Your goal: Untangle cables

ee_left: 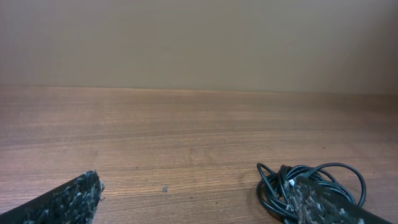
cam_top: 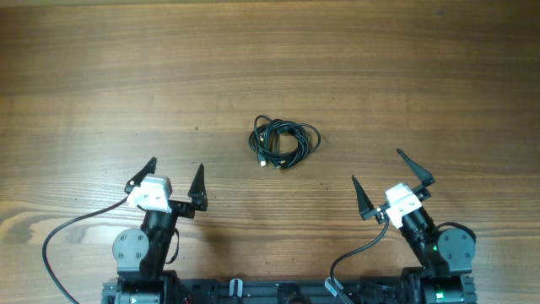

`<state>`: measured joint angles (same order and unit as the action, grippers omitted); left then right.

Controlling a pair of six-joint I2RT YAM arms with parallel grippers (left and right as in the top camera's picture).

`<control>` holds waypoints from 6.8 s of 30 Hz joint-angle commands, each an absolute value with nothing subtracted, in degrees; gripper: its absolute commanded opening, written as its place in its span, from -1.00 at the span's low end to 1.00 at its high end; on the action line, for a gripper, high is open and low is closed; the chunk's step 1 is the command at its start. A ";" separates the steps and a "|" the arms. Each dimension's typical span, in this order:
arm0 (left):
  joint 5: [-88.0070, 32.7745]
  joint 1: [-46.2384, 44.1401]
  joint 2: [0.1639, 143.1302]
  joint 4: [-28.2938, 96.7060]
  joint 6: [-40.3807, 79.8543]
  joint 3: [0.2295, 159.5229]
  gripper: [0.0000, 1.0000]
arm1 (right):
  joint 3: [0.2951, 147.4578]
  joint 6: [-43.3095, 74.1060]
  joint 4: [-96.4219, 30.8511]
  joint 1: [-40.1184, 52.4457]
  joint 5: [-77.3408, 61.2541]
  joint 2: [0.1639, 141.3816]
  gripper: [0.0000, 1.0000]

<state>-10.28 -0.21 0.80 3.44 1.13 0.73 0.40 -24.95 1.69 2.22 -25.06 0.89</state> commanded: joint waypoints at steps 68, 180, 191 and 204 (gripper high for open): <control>-9.52 -0.12 0.16 3.53 0.40 0.34 1.00 | 0.30 -24.23 1.83 2.39 -25.78 0.27 0.99; -15.59 -18.22 122.15 49.63 11.53 91.83 0.04 | 66.74 9.41 -33.19 2.42 -49.71 77.54 0.71; -15.62 -18.26 123.68 47.97 9.45 88.79 -0.40 | 66.74 9.34 -34.37 2.42 -49.30 77.54 0.71; -15.62 -18.41 122.78 41.34 14.24 84.23 -0.92 | 66.72 10.15 -34.37 2.42 -48.66 78.46 0.71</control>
